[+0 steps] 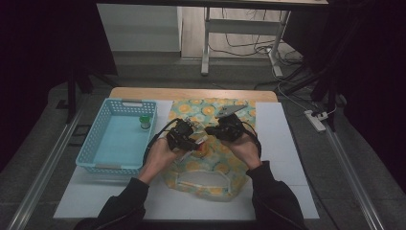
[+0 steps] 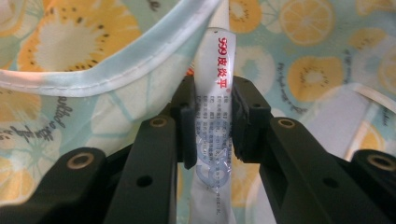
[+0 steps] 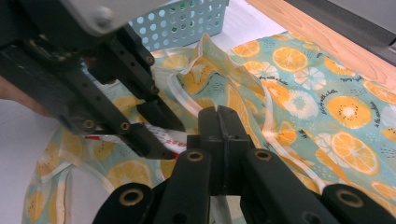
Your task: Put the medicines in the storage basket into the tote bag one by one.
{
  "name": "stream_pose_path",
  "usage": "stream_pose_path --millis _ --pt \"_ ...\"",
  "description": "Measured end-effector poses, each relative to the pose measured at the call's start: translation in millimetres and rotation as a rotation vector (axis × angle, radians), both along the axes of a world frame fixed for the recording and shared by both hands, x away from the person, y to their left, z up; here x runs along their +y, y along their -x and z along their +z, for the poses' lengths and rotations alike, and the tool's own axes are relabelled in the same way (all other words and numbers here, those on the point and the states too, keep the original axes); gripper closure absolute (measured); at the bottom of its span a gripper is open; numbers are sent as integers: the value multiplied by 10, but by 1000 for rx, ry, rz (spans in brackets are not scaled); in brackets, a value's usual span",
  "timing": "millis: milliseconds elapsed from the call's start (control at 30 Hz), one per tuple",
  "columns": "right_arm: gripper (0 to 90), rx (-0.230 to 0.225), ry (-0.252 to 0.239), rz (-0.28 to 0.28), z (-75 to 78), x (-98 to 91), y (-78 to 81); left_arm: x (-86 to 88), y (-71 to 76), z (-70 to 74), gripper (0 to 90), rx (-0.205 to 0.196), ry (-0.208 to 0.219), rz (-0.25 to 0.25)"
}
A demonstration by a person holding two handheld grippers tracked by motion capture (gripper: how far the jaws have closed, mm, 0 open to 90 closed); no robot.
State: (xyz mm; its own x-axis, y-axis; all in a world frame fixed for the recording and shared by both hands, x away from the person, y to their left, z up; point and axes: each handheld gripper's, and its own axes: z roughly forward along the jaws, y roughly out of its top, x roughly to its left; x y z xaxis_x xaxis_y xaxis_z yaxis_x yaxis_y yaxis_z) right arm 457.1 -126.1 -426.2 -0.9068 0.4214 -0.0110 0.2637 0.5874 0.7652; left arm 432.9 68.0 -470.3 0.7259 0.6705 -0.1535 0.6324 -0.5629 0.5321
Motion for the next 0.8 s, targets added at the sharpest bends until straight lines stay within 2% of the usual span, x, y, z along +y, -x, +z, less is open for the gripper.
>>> stream_pose_path --millis 433,800 --pt "900 1 7 -12 -38 19 -8 -8 -195 -97 726 -18 -45 67" --pt "900 0 12 -10 -57 49 4 66 -312 -179 725 -12 -48 125"
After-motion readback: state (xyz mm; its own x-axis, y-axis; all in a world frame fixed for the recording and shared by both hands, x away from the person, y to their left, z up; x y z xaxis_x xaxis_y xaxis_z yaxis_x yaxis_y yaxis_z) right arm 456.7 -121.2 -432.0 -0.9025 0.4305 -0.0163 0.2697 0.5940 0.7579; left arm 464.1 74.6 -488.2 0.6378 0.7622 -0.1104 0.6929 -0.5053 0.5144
